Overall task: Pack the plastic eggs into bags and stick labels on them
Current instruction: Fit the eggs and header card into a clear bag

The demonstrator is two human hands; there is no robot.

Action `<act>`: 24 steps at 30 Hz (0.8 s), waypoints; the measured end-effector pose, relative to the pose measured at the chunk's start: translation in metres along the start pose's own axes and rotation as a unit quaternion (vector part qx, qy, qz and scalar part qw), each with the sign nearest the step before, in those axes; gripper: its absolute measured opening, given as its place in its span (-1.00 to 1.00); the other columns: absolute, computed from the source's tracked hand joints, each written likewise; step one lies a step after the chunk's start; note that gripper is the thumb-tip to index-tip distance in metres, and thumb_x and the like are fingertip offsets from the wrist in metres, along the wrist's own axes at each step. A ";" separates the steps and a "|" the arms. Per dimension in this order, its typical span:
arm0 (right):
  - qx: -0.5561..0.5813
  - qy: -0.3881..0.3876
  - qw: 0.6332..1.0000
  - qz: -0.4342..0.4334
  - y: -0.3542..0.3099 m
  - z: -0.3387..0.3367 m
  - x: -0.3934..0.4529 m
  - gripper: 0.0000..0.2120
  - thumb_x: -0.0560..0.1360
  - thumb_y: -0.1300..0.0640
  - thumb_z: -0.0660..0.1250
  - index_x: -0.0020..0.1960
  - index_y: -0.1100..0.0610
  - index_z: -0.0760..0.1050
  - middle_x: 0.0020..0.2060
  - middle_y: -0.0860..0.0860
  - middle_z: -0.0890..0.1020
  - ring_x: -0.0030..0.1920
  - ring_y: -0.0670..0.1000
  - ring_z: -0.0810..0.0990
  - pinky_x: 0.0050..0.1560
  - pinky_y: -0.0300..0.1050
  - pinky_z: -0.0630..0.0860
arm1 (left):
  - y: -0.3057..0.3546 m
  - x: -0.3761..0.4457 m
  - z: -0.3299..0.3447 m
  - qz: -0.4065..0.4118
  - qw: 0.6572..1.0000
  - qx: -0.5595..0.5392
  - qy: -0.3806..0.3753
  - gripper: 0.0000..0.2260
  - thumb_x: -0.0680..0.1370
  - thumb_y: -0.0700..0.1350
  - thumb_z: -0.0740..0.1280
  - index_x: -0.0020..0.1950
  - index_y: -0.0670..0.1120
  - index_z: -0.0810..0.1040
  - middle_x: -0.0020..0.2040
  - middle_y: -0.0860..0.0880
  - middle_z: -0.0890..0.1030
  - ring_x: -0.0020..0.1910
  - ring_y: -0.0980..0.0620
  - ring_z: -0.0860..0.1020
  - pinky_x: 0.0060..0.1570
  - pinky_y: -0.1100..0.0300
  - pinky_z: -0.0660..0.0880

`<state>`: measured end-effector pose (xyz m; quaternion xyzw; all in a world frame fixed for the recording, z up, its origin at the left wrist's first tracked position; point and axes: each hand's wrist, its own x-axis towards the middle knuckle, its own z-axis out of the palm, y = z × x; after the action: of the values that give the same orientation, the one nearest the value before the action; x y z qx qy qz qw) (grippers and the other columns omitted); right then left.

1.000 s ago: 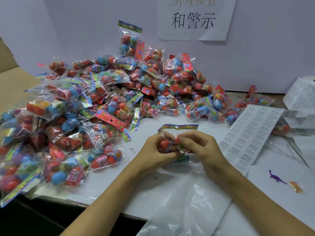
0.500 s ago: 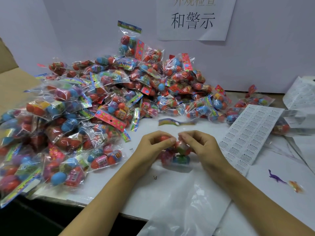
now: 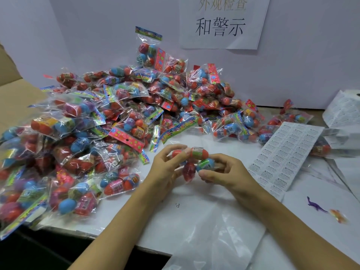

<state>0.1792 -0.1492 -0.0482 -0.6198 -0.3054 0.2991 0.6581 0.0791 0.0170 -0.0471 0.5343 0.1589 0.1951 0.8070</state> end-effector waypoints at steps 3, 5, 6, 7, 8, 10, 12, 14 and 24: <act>0.026 0.045 0.998 -0.022 0.000 0.001 0.002 -0.61 0.27 0.16 0.59 0.08 0.18 0.66 -0.12 0.15 0.75 -0.14 0.03 0.71 -0.07 -0.12 0.64 | -0.005 -0.003 0.000 0.005 0.997 0.041 -0.064 -0.50 0.34 -0.11 0.65 0.22 -0.09 0.57 0.11 -0.23 0.69 0.01 -0.15 0.70 -0.06 0.04 0.63; 0.041 0.065 0.997 -0.026 0.000 0.001 0.002 -0.61 0.27 0.14 0.58 0.07 0.18 0.65 -0.12 0.15 0.75 -0.13 0.03 0.72 -0.11 -0.17 0.63 | -0.007 -0.005 0.002 0.004 0.993 0.073 -0.098 -0.40 0.33 -0.16 0.65 0.31 -0.05 0.51 0.13 -0.25 0.69 0.07 -0.22 0.70 -0.03 0.01 0.63; 0.043 0.070 0.996 -0.024 -0.001 0.000 0.002 -0.61 0.26 0.14 0.58 0.06 0.19 0.64 -0.12 0.14 0.75 -0.14 0.03 0.73 -0.13 -0.18 0.63 | -0.008 -0.006 0.002 0.007 0.991 0.082 -0.102 -0.38 0.33 -0.20 0.65 0.33 -0.04 0.49 0.10 -0.24 0.70 0.06 -0.23 0.70 -0.05 0.01 0.64; 0.033 0.072 0.997 -0.021 -0.002 0.000 0.002 -0.60 0.26 0.13 0.58 0.07 0.20 0.64 -0.13 0.13 0.75 -0.15 0.03 0.72 -0.15 -0.19 0.62 | -0.008 -0.005 0.001 0.013 0.991 0.088 -0.100 -0.38 0.33 -0.23 0.63 0.33 -0.04 0.48 0.07 -0.22 0.71 0.02 -0.21 0.70 -0.07 0.01 0.64; 0.013 0.072 0.997 -0.019 -0.002 -0.001 0.002 -0.59 0.27 0.12 0.58 0.08 0.20 0.63 -0.15 0.13 0.75 -0.18 0.02 0.71 -0.17 -0.18 0.62 | -0.007 -0.005 0.001 0.017 0.991 0.096 -0.096 -0.37 0.34 -0.26 0.62 0.34 -0.03 0.47 0.03 -0.21 0.72 -0.03 -0.17 0.70 -0.09 0.03 0.64; -0.028 0.067 0.997 -0.016 -0.004 -0.002 0.001 -0.60 0.31 0.17 0.59 0.10 0.22 0.62 -0.20 0.15 0.74 -0.26 0.04 0.69 -0.20 -0.17 0.62 | -0.006 -0.005 0.001 0.018 0.989 0.110 -0.093 -0.32 0.36 -0.34 0.59 0.39 -0.03 0.42 0.01 -0.24 0.71 -0.10 -0.10 0.68 -0.14 0.08 0.62; -0.036 0.061 0.997 -0.011 -0.006 -0.002 0.002 -0.62 0.37 0.29 0.57 0.15 0.26 0.59 -0.23 0.26 0.71 -0.31 0.08 0.69 -0.23 -0.16 0.62 | -0.005 -0.005 0.001 0.016 0.989 0.108 -0.095 -0.32 0.38 -0.39 0.56 0.41 -0.04 0.39 -0.01 -0.27 0.69 -0.14 -0.08 0.64 -0.18 0.11 0.58; -0.026 0.048 0.998 -0.002 -0.008 -0.004 0.003 -0.58 0.40 0.36 0.53 0.23 0.28 0.54 -0.23 0.30 0.71 -0.31 0.12 0.70 -0.23 -0.14 0.63 | -0.004 -0.004 0.000 0.016 0.991 0.090 -0.096 -0.32 0.38 -0.40 0.54 0.40 -0.03 0.39 -0.10 -0.23 0.68 -0.17 -0.07 0.61 -0.20 0.13 0.54; 0.035 -0.055 0.998 0.026 -0.022 -0.020 0.001 -0.46 0.43 0.17 0.42 0.38 0.01 0.39 0.00 0.25 0.73 0.01 0.27 0.73 -0.09 -0.03 0.67 | 0.013 -0.004 -0.010 -0.002 0.989 0.043 -0.144 -0.29 0.43 -0.44 0.44 0.44 0.08 0.34 -0.03 -0.26 0.72 -0.14 -0.07 0.69 -0.10 0.12 0.61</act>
<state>0.1961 -0.1620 -0.0267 -0.5867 -0.3141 0.3598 0.6540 0.0692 0.0283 -0.0387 0.5904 0.0501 0.1072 0.7984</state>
